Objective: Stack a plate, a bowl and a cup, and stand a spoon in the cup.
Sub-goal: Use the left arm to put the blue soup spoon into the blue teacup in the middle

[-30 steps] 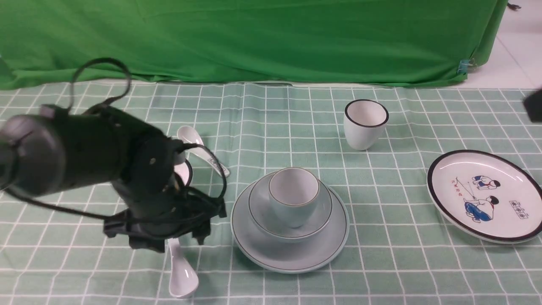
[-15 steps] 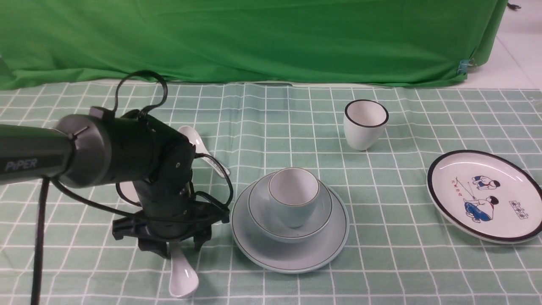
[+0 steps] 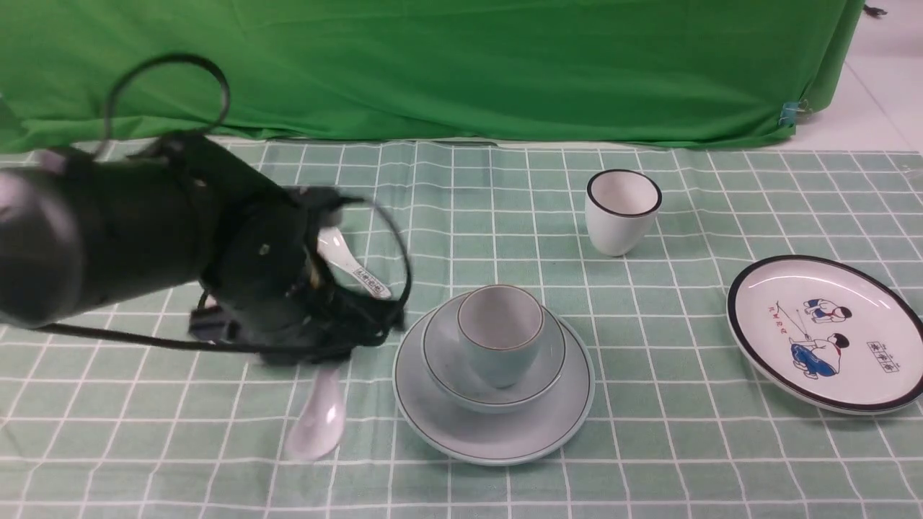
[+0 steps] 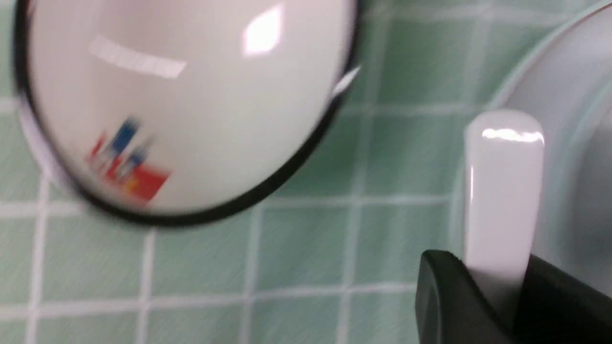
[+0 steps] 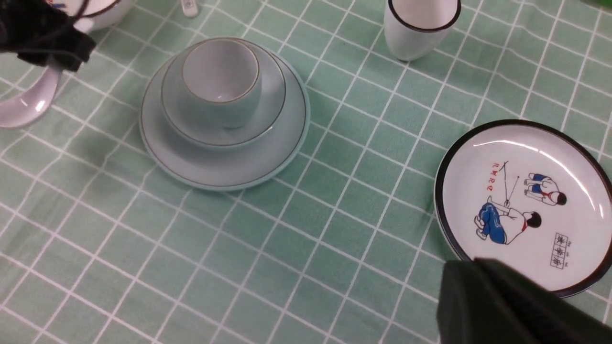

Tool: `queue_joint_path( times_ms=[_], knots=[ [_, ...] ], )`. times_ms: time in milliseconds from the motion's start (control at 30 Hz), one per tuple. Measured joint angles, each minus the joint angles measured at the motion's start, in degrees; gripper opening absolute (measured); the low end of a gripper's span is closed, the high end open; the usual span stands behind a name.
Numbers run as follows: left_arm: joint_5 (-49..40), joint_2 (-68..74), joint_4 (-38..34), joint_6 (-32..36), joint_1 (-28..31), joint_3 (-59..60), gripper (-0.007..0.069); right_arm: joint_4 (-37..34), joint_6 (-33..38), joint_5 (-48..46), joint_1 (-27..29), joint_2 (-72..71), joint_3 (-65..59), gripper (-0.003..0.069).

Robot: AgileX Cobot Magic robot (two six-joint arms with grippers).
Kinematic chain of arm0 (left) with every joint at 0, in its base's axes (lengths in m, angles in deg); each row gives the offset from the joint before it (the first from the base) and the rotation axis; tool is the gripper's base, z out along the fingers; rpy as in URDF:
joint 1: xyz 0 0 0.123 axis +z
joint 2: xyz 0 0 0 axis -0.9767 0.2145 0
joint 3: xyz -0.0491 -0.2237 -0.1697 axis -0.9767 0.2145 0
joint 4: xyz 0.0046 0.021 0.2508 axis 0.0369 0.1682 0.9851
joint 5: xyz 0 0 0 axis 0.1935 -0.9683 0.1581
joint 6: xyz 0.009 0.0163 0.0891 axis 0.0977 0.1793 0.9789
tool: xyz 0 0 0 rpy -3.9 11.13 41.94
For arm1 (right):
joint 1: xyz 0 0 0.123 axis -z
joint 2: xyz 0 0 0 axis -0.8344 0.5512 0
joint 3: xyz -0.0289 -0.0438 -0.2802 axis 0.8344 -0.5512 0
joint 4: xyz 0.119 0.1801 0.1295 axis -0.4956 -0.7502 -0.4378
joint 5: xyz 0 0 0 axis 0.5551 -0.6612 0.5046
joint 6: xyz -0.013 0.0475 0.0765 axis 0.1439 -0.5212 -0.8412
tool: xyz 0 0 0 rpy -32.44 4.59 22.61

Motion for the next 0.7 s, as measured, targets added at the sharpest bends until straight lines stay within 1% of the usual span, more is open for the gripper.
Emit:
queue_joint_path(
  times_ms=[33, 67, 100, 133, 267, 333, 433, 533, 633, 700],
  knots=[
    [4.39, -1.65, 1.3, 0.0, -1.22, 0.0, 0.0113, 0.0, 0.0, 0.21, 0.0, 0.0, 0.0, 0.0035],
    [11.2, -3.41, 3.07, 0.0, -2.83, 0.0, 0.0113, 0.0, -0.05, 0.38, 0.0, 0.0, 0.0, 0.0035],
    [12.21, -3.61, 3.39, 0.0, -3.02, 0.0, 0.0113, 0.0, -0.04, 0.37, 0.0, 0.0, 0.0, 0.0035],
    [19.41, -4.43, 5.52, 0.0, -4.23, 0.0, 0.0113, 0.0, -0.04, 0.53, 0.0, 0.0, 0.0, 0.0035],
    [36.78, -3.18, 10.5, 0.77, -5.05, 0.0, 0.0113, 0.0, -0.04, 1.01, 0.0, 0.0, 0.0, 0.0035],
    [40.9, -1.68, 11.21, 1.87, -5.05, 0.0, 0.0113, 0.0, -0.04, 1.15, 0.0, 0.0, 0.0, 0.0035],
    [46.24, 2.28, 12.2, 5.37, -5.05, 0.0, 0.0113, 0.0, -0.04, 1.44, 0.0, 0.0, 0.0, 0.0035],
    [48.14, 4.05, 12.43, 7.05, -5.05, 0.12, 0.0113, 0.0, -0.04, 1.44, 0.0, 0.0, -0.01, 0.0035],
    [51.17, 6.98, 12.42, 10.15, -5.05, 0.3, 0.0113, 0.0, -0.04, 1.44, 0.0, 0.0, -0.06, 0.0036],
    [51.74, 7.85, 12.42, 10.51, -5.05, 0.3, 0.0113, 0.0, -0.04, 1.44, 0.0, 0.0, -0.06, 0.0035]
  ],
)
